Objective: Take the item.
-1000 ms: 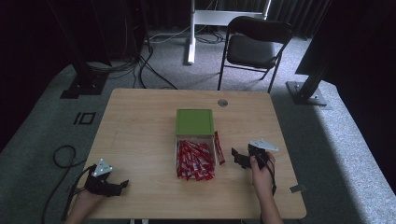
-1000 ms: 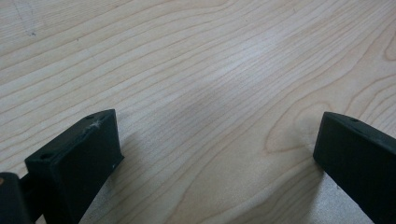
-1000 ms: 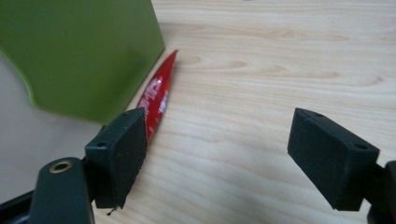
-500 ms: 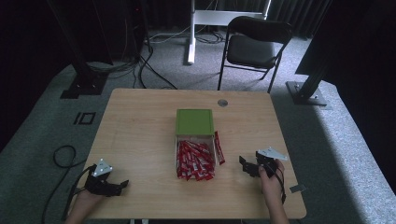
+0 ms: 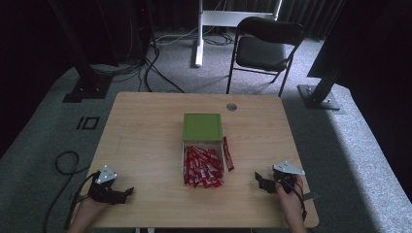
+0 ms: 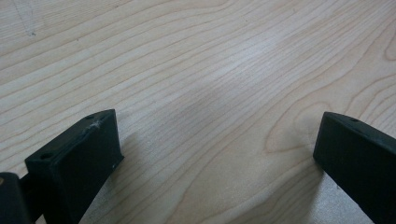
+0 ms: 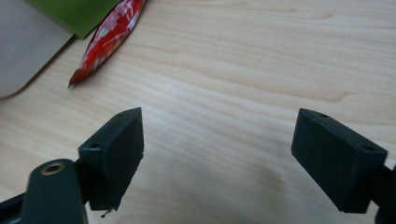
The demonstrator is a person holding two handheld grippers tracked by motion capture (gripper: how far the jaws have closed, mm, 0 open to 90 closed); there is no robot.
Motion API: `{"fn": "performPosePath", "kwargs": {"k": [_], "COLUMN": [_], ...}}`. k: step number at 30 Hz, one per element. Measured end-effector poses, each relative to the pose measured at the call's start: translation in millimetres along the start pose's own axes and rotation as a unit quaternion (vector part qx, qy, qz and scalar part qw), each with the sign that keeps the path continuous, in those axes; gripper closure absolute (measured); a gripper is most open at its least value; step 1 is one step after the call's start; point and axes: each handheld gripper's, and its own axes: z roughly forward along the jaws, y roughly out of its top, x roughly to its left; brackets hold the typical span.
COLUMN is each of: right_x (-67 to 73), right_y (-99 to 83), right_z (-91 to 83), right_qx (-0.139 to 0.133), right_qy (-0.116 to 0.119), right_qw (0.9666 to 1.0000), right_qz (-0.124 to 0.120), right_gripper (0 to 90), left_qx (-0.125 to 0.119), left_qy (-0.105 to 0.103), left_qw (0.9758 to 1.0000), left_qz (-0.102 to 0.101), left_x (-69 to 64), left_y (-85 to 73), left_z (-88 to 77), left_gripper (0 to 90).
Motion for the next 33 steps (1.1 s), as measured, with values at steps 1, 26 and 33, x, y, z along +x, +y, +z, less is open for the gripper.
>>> {"fn": "performPosePath", "kwargs": {"k": [1, 26, 33], "right_x": [-0.3, -15.5, -17.7], "right_y": [-1.6, -27.5, -31.8], "right_z": [-1.0, -22.8, -28.1], "right_qx": [0.001, 0.046, 0.05], "right_qy": [-0.001, 0.012, 0.014], "right_qw": [1.0, 0.9983, 0.9977], "right_qz": [-0.002, -0.035, -0.044], "right_gripper": [16.6, 16.6, 16.7], "left_qx": [0.0, 0.0, 0.0], "left_qy": [0.0, 0.0, 0.0], "left_qw": [1.0, 1.0, 1.0], "left_qz": [0.0, 0.0, 0.0], "left_x": [0.0, 0.0, 0.0], "left_y": [0.0, 0.0, 0.0], "left_z": [0.0, 0.0, 0.0], "left_gripper": [1.5, 1.5, 1.5]}}
